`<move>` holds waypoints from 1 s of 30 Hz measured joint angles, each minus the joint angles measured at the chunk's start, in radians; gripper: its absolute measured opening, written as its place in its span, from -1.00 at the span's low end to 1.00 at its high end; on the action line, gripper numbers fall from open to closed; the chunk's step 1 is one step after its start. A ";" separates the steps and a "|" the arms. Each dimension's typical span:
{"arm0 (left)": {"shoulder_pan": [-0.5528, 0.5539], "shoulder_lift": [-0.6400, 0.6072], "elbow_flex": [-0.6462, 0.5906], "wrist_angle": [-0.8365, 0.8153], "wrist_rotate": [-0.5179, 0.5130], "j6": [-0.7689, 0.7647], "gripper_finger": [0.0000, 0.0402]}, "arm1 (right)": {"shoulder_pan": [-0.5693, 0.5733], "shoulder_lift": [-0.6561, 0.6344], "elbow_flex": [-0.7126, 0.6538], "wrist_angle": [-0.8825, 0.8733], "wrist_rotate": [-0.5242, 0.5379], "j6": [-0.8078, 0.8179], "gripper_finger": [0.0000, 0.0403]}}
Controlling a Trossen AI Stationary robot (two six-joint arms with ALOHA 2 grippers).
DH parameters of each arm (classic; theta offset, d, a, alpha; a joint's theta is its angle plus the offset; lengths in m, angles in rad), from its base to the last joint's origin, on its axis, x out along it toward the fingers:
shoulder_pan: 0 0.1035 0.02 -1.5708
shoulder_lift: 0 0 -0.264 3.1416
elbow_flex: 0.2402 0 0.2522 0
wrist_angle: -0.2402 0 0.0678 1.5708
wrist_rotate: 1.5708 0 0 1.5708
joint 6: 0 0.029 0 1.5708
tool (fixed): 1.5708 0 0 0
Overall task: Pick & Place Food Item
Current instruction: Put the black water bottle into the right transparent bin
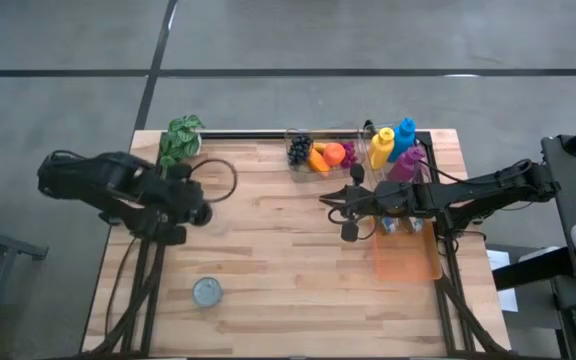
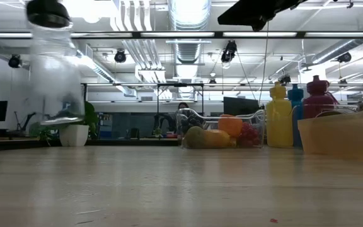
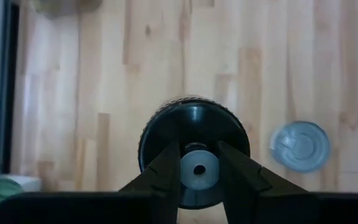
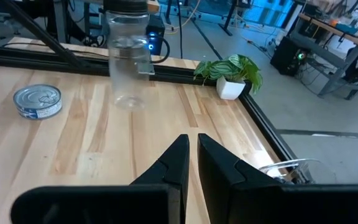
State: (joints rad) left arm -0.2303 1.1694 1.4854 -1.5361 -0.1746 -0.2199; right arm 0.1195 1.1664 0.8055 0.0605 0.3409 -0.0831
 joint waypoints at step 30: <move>0.293 0.692 0.567 0.050 0.324 0.845 -0.59 | 0.000 -0.136 0.008 -0.188 0.000 0.005 -0.86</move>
State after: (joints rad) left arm 0.0626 1.8611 2.0521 -1.4859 0.1491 0.6251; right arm 0.1200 1.0306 0.8131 -0.1276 0.3410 -0.0784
